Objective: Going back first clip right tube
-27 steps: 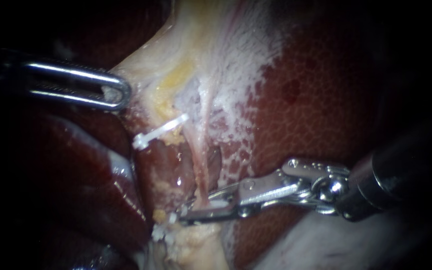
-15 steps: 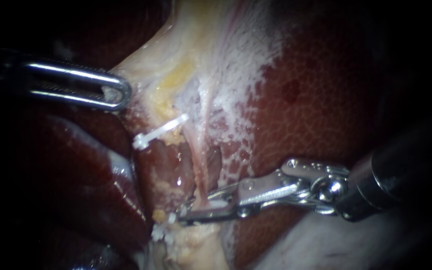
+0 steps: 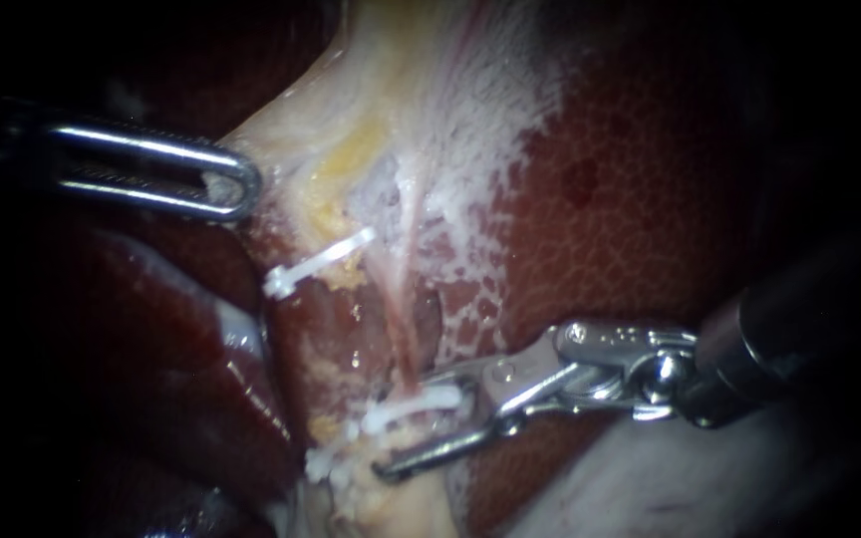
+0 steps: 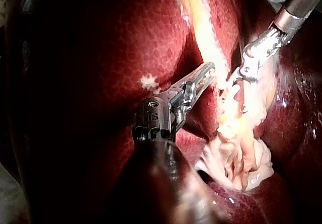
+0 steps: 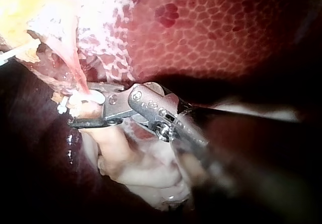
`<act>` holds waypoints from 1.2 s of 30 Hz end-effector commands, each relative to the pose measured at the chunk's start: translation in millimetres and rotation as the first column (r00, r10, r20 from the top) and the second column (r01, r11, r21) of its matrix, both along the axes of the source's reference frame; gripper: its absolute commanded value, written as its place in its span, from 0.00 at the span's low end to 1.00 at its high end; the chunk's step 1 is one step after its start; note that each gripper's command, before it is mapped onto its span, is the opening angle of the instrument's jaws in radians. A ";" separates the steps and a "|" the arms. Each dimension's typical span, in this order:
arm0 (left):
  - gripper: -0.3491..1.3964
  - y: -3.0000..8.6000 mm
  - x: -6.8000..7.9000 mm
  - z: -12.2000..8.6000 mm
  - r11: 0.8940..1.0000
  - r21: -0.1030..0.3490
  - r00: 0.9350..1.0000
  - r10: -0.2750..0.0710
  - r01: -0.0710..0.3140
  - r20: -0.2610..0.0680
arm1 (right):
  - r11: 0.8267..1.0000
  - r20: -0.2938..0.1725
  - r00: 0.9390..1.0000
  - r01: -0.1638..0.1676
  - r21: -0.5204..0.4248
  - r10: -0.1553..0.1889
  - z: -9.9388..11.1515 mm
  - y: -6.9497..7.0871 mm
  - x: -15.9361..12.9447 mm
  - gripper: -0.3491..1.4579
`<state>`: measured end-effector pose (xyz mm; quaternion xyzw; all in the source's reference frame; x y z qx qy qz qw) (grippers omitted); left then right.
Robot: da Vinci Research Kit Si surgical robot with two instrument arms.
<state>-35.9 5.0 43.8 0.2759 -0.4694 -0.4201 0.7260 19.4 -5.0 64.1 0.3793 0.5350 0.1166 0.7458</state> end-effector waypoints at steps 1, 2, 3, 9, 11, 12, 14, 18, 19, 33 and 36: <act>0.00 0.0 0.0 0.0 1.000 0.000 1.000 0.000 0.000 0.000 | 1.000 0.000 1.000 -0.004 -0.007 0.004 -0.1 0.3 -0.1 0.50; 0.00 0.0 0.0 0.0 1.000 0.000 1.000 0.000 0.000 0.000 | 1.000 0.000 1.000 -0.009 -0.013 0.009 -0.2 0.4 -0.1 0.50; 0.00 0.0 0.0 0.0 1.000 0.000 1.000 0.000 0.000 0.000 | 1.000 -0.001 1.000 -0.012 -0.018 0.012 -0.3 0.6 -0.1 0.50; 0.00 0.0 0.0 0.0 1.000 0.000 1.000 0.000 0.000 0.000 | 0.998 0.008 0.999 -0.045 -0.038 0.045 -0.9 1.8 -0.7 0.52; 0.00 0.0 0.1 0.0 1.000 0.000 1.000 0.000 0.000 0.000 | 0.998 0.012 0.998 -0.055 -0.040 0.056 -1.1 1.9 -1.1 0.52; 0.00 0.0 0.1 0.0 1.000 0.000 1.000 0.000 0.000 0.000 | 0.998 0.013 0.998 -0.058 -0.040 0.058 -1.2 2.0 -1.3 0.52; 0.00 0.0 0.1 0.0 1.000 0.000 1.000 0.000 0.000 0.000 | 0.997 0.017 0.998 -0.068 -0.043 0.069 -1.4 2.2 -1.9 0.52; 0.00 -0.1 0.1 0.0 1.000 0.000 1.000 0.000 0.000 0.000 | 0.995 0.027 0.995 -0.091 -0.047 0.092 -1.7 2.4 -3.2 0.52; 0.00 -0.1 0.1 0.0 1.000 -0.001 1.000 0.000 0.000 0.000 | 0.995 0.028 0.995 -0.093 -0.046 0.095 -1.8 2.4 -3.5 0.52; 0.00 -0.1 0.3 0.8 1.000 -0.003 1.000 0.002 -0.002 0.000 | 0.988 0.029 0.991 -0.127 -0.092 0.130 -4.0 5.0 -10.1 0.52; 0.00 0.0 0.4 1.2 1.000 -0.004 1.000 0.002 -0.002 0.000 | 0.985 0.026 0.991 -0.131 -0.111 0.135 -4.9 6.0 -10.9 0.52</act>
